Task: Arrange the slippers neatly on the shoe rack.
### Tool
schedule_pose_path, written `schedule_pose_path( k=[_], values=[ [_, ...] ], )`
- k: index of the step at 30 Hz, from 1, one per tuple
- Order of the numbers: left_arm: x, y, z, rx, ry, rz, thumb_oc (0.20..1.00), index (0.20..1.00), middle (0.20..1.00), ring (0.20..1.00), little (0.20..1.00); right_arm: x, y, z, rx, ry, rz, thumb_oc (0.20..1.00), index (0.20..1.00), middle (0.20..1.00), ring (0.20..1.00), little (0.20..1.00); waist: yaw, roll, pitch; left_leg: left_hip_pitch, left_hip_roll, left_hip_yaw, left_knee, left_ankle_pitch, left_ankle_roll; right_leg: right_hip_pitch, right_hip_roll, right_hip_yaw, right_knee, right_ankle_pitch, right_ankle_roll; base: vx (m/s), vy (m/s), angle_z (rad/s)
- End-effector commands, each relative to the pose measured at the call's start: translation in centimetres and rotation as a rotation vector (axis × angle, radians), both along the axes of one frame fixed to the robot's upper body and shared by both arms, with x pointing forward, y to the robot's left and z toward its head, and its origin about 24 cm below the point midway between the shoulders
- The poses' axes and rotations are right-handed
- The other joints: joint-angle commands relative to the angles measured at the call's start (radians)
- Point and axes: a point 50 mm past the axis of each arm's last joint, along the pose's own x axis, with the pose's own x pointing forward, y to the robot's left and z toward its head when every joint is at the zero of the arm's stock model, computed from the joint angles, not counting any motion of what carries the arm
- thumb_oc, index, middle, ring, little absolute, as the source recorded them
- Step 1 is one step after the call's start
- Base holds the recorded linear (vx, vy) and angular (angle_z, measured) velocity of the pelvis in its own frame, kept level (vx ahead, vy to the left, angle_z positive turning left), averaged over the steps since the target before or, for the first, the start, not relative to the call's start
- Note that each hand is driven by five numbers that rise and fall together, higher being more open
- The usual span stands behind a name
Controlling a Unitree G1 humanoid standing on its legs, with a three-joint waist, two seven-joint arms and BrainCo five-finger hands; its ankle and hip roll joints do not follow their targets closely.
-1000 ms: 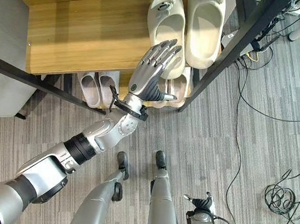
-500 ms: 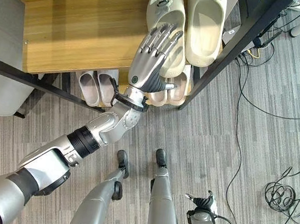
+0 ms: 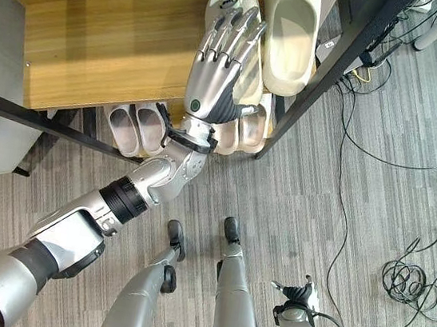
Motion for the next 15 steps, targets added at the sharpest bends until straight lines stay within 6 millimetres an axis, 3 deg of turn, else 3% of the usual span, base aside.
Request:
schedule_pose_path(
  k=[1, 15],
  values=[
    [-0.1, -1.4, 1.8, -0.017, -0.091, -0.002, 1.0, 1.0, 1.0, 1.0, 1.0, -0.4, -1.8, 0.5, -0.072, -0.004, -0.017, 1.0, 1.0, 1.0, 1.0, 1.0, -0.007, 0.036, -0.029, -0.106, 0.02, -0.056, 0.083, -0.081, -0.027, -0.099, -0.017, -0.072, 0.046, -0.009, 0.013, 0.0, 0.0, 0.0],
    [0.1, -1.4, 0.6, 0.013, -0.062, 0.007, 1.0, 1.0, 1.0, 1.0, 1.0, -0.2, -1.6, 0.6, -0.062, -0.023, -0.046, 1.0, 1.0, 1.0, 1.0, 1.0, -0.005, 0.034, -0.027, -0.134, 0.026, -0.059, 0.099, -0.082, -0.027, -0.129, -0.02, -0.079, 0.064, -0.007, 0.012, 0.0, 0.0, 0.0]
  ],
)
